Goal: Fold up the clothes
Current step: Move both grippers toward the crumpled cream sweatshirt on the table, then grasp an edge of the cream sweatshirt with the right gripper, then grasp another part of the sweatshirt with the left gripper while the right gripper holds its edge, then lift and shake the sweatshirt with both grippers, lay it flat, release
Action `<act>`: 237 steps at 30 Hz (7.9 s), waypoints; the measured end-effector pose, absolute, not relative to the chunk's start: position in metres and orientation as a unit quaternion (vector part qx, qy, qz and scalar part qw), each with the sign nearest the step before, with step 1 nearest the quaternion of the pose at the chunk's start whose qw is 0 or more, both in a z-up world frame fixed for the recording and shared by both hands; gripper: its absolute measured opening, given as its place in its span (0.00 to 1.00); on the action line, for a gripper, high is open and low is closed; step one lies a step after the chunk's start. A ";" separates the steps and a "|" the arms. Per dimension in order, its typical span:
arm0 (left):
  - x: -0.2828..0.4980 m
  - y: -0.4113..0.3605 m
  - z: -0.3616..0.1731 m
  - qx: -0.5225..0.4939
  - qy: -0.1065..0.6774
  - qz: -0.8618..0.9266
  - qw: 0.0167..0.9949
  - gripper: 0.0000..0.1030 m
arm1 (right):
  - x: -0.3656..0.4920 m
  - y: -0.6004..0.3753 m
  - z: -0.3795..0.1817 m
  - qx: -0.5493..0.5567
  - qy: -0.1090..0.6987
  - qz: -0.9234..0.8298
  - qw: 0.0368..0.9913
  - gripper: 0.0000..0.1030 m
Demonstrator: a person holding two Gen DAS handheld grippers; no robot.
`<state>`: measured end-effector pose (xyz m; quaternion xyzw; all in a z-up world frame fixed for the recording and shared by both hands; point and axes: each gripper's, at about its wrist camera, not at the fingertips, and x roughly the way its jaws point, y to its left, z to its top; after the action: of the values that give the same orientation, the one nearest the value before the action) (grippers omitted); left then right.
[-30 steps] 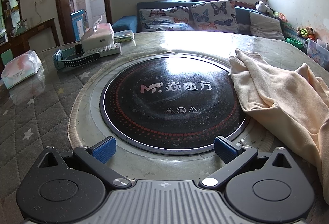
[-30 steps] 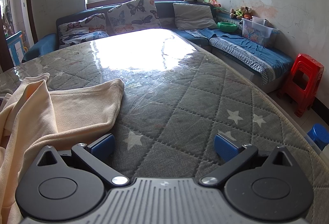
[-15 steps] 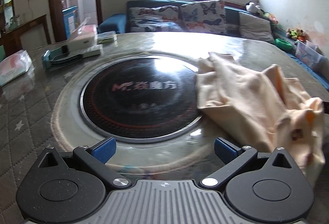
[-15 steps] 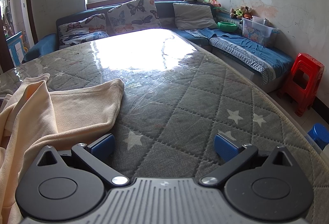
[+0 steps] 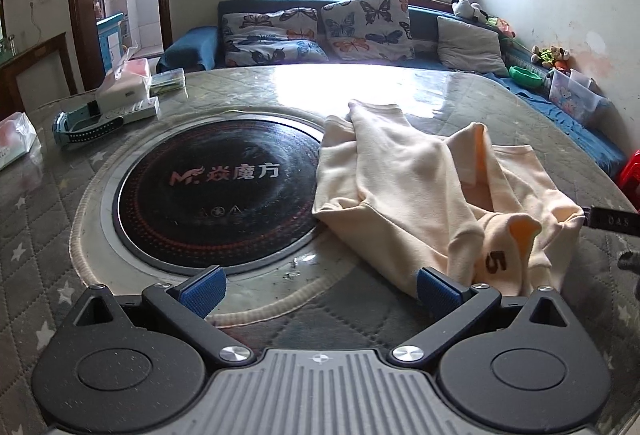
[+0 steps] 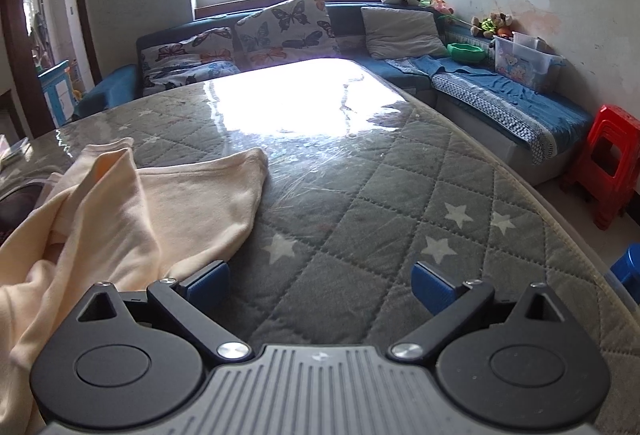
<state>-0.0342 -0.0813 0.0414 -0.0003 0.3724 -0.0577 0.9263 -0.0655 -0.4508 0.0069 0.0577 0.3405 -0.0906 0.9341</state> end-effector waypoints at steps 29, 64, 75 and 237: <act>-0.063 -0.088 0.048 -0.001 0.383 -0.064 0.922 1.00 | -0.146 -0.384 0.034 -0.004 0.331 0.011 0.944 0.96; -0.112 -0.098 0.053 0.015 0.370 -0.078 0.926 1.00 | -0.199 -0.366 0.048 -0.005 0.311 0.026 0.950 0.96; -0.105 -0.099 0.053 0.017 0.372 -0.086 0.924 1.00 | -0.193 -0.363 0.048 -0.012 0.312 0.032 0.950 0.95; -0.032 0.118 0.051 -0.118 0.297 0.128 0.939 0.03 | -0.086 -0.512 0.012 -0.004 0.336 -0.169 0.926 0.24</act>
<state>-0.0320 0.1185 0.0505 -0.1182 0.2973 0.1280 0.9388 -0.0862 -0.5123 0.0115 -0.0040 0.3362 -0.1691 0.9265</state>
